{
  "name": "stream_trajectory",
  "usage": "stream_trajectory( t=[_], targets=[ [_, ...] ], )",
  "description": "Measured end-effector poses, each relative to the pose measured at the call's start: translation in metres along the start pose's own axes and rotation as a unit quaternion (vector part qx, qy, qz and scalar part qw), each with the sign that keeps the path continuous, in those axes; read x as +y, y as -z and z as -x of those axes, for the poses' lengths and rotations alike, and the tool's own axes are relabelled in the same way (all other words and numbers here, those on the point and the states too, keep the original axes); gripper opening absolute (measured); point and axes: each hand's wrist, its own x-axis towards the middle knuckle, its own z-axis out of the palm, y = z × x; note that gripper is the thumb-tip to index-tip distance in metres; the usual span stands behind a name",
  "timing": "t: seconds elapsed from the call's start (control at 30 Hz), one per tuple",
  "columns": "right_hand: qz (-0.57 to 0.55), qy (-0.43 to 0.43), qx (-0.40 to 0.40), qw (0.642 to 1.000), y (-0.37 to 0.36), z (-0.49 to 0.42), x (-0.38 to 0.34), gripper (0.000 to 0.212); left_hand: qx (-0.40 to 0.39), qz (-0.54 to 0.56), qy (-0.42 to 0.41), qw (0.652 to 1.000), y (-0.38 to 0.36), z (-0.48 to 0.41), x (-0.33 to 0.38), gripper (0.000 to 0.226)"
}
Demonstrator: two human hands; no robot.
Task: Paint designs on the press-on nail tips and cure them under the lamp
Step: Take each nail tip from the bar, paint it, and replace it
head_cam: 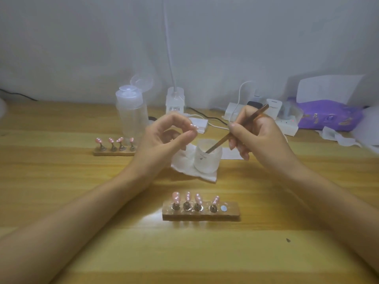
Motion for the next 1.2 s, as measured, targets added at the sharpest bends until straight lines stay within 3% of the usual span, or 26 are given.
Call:
stream_trajectory(
  t=[0.23, 0.47, 0.7, 0.9, 1.2],
  targets=[
    [-0.046, -0.054, 0.002, 0.997, -0.004, 0.002, 0.005, 0.022, 0.006, -0.032, 0.02, 0.999, -0.001, 0.002, -0.008, 0.011],
    [-0.174, -0.085, 0.095, 0.976, 0.001, 0.004, 0.017, 0.027, 0.01, -0.086, 0.034, 0.996, 0.002, 0.003, -0.014, 0.012],
    [-0.257, -0.108, 0.13, 0.951, 0.001, 0.009, 0.032, 0.031, 0.01, -0.106, 0.03, 0.994, 0.001, 0.004, -0.016, 0.011],
    [-0.269, -0.121, 0.139, 0.945, 0.001, 0.008, 0.032, 0.036, 0.009, -0.112, 0.04, 0.993, 0.001, 0.005, -0.016, 0.01],
    [-0.287, -0.115, 0.134, 0.942, 0.003, 0.008, 0.032, 0.023, 0.008, -0.114, 0.04, 0.993, 0.001, 0.006, -0.016, 0.012]
  ],
)
